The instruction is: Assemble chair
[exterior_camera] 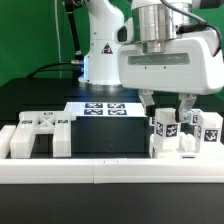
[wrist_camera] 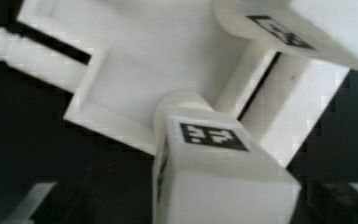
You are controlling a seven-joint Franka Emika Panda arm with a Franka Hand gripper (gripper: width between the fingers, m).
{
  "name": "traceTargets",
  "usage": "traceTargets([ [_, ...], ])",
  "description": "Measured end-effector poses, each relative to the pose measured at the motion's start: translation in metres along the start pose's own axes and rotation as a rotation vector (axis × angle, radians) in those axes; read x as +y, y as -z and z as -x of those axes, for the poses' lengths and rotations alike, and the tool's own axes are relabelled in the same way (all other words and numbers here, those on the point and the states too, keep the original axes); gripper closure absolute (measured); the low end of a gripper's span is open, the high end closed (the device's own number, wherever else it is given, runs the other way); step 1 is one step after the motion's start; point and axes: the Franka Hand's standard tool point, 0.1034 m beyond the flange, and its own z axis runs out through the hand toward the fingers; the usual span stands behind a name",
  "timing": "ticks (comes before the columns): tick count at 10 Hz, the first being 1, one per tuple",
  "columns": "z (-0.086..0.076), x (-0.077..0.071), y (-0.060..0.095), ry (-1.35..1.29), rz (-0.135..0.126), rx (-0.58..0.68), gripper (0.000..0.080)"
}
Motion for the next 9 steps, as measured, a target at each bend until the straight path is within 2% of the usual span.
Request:
traceTargets([
  [1, -0.0002, -0.0001, 0.0001, 0.111, 0.0, 0.001, 0.0165],
  [2, -0.0007, 0.0, 0.0002, 0.18, 0.0, 0.002, 0.0154],
  [9, -0.0015, 0.0025, -0.003, 0.764, 0.017, 0.003, 0.0151],
])
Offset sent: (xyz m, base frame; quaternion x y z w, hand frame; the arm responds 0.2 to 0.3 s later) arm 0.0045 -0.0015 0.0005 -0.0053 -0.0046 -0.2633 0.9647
